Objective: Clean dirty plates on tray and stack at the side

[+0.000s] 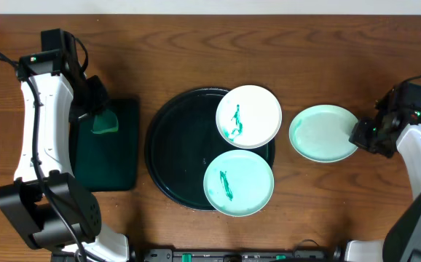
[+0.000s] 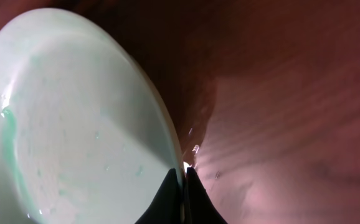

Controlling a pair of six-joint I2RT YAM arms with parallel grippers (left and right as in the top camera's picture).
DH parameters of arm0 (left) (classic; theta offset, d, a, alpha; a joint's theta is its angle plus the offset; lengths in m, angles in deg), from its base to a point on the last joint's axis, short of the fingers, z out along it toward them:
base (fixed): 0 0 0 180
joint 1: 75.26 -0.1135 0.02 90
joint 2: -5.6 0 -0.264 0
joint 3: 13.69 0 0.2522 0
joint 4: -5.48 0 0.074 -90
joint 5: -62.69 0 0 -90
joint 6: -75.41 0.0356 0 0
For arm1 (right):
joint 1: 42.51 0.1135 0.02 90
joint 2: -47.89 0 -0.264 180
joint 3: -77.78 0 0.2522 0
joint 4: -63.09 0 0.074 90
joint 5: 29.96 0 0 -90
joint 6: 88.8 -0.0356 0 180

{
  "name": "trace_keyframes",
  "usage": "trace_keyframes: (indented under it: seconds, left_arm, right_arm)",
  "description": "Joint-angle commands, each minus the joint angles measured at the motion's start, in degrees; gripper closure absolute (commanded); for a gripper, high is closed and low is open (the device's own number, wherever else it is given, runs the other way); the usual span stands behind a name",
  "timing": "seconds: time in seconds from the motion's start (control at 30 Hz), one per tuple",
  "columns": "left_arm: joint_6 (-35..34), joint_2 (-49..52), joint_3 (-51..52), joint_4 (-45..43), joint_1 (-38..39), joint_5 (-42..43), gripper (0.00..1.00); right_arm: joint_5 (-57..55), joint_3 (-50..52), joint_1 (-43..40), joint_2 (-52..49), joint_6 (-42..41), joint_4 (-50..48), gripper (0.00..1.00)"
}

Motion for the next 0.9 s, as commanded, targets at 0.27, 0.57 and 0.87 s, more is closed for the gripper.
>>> trace_keyframes:
  seconds: [0.27,0.57,0.87]
  left_arm:
    - [1.18,-0.11,-0.04,0.26,-0.02,-0.68,0.93]
    - [1.18,-0.09,-0.04,-0.02,-0.02,-0.68,0.93]
    - [1.18,-0.09,-0.04,-0.15,-0.02,-0.68,0.93]
  right_arm:
    - [5.42,-0.66,-0.31,-5.16,5.38,-2.12,0.76]
    - [24.7,-7.63,8.5,-4.48,8.94,2.8,0.69]
    - [14.36,-7.43,24.37,-7.15,3.87,4.44,0.76]
